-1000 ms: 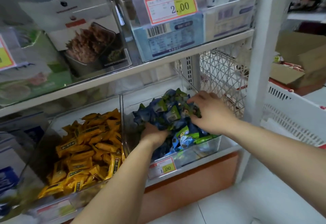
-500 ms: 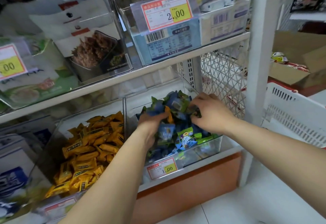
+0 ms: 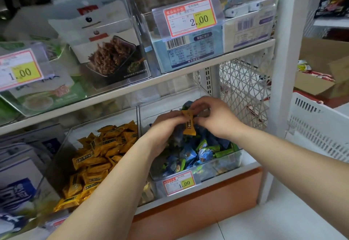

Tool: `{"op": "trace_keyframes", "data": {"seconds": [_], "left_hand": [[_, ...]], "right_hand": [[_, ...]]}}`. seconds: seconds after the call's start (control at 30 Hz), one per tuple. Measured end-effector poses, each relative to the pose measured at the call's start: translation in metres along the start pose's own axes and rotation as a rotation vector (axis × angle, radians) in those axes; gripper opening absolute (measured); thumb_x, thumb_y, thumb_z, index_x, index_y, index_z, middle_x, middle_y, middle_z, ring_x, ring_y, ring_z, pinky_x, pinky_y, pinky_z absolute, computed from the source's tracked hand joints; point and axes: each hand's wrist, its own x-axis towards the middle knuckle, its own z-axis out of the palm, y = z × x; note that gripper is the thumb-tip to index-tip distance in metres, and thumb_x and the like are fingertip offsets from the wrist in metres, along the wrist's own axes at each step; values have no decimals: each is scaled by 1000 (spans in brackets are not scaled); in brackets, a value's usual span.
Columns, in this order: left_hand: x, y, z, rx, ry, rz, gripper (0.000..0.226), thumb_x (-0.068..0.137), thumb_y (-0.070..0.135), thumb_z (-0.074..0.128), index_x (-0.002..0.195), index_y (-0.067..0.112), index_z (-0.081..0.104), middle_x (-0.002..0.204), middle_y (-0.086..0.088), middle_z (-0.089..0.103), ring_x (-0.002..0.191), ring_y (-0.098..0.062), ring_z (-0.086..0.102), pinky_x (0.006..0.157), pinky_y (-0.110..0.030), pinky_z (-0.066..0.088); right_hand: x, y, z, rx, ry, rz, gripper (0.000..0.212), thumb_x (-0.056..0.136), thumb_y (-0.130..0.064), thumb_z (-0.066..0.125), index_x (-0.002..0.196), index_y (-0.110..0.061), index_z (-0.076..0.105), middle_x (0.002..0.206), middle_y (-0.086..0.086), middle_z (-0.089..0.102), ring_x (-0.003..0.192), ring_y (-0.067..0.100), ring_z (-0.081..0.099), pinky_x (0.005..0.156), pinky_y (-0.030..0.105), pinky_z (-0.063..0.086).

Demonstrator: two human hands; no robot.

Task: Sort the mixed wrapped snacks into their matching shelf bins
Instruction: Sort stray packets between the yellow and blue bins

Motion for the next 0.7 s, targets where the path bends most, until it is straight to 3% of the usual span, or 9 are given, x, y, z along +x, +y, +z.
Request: {"op": "trace_keyframes", "data": {"seconds": [0.13,0.2,0.23,0.33,0.4,0.5,0.6,0.7], "left_hand": [[-2,3,-3,213,46,166,19,86,5,71,105,7,73,95,-8,74,91,-22,69,78,-25,56],[-6,5,-9,385,82,262,17,85,9,73,101,13,72,95,-4,74,90,-21,69,80,-31,58],[-10,7,-15,466,96,300,15,84,16,73,99,20,71,93,0,73,88,-18,69,79,-36,58],[-28,11,-51,657,132,350,18,80,50,67,96,41,66,90,16,68,73,-4,68,60,-24,54],[-41,10,-84,773,199,338,33,73,66,62,98,45,64,92,20,66,78,-3,66,64,-23,52],[-54,8,-128,918,333,210,31,76,60,69,103,47,62,106,16,67,89,-8,64,76,-32,53],[-63,4,-148,1114,408,85,46,85,55,67,126,37,60,131,7,62,113,-17,60,91,-30,47],[-68,1,-130,1056,420,248,39,89,48,62,126,37,59,128,9,62,113,-14,59,85,-27,45]], "right_hand": [[1,-4,2,198,-11,54,27,72,5,78,94,-8,69,81,7,72,73,15,69,56,17,52],[0,-3,4,167,-13,42,24,77,1,74,97,-11,70,82,3,73,73,12,69,60,18,52],[1,-1,4,42,-19,-1,22,78,-7,74,98,-15,71,84,-2,73,77,9,68,66,18,52],[-1,2,3,-302,-111,-125,16,78,-27,73,93,-29,67,84,-16,66,80,3,63,66,10,44],[-4,5,7,-451,-192,-172,20,81,-35,70,100,-32,68,88,-19,62,84,3,60,69,13,44],[-9,6,16,-563,-286,-187,28,84,-40,66,110,-30,66,105,-12,65,92,7,59,80,28,52],[-13,0,20,-608,-319,-211,28,85,-41,65,111,-31,66,111,-11,62,97,10,59,84,33,53],[-11,-5,10,-681,-293,-257,27,85,-42,64,110,-32,67,114,-11,61,103,12,58,87,33,51]]}}
